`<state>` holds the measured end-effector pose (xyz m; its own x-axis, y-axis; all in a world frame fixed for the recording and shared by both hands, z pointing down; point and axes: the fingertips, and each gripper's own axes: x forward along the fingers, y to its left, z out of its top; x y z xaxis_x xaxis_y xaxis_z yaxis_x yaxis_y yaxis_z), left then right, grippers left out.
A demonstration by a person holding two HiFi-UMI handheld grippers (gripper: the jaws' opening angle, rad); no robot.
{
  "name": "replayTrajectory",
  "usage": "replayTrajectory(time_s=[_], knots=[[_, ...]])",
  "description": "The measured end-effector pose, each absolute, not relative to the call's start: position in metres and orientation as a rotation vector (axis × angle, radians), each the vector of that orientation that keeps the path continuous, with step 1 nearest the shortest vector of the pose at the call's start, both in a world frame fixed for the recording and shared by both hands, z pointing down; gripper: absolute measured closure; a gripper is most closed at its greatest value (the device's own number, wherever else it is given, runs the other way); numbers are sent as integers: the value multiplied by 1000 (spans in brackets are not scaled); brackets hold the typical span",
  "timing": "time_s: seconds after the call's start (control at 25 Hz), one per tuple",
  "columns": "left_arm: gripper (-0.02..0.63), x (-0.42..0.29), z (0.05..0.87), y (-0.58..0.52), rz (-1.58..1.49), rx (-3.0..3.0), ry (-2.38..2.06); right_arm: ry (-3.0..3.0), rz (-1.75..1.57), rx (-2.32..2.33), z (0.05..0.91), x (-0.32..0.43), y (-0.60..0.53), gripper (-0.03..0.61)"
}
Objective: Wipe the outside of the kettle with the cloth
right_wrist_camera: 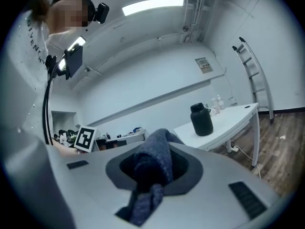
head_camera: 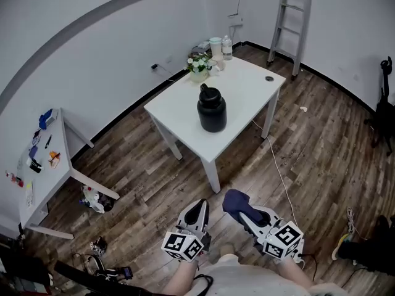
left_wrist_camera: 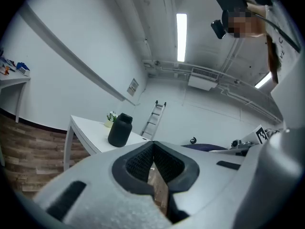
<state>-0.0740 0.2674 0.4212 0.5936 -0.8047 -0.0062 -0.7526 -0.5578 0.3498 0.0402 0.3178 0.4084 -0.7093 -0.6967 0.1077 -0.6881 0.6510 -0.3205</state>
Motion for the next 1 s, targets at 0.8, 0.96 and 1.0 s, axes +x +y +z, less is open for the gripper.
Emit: replayTrajectory(time_s=[0.8, 0.96, 1.0], knots=[[606, -116, 427, 186, -309, 2439, -1372, 2868, -501, -1081, 406, 8, 228, 511], [606, -127, 420, 160, -325, 2397, -1452, 2907, -478, -995, 399, 2, 194, 511], [606, -126, 419, 152, -328, 2393, -1466, 2917, -463, -972, 397, 2, 185, 511]])
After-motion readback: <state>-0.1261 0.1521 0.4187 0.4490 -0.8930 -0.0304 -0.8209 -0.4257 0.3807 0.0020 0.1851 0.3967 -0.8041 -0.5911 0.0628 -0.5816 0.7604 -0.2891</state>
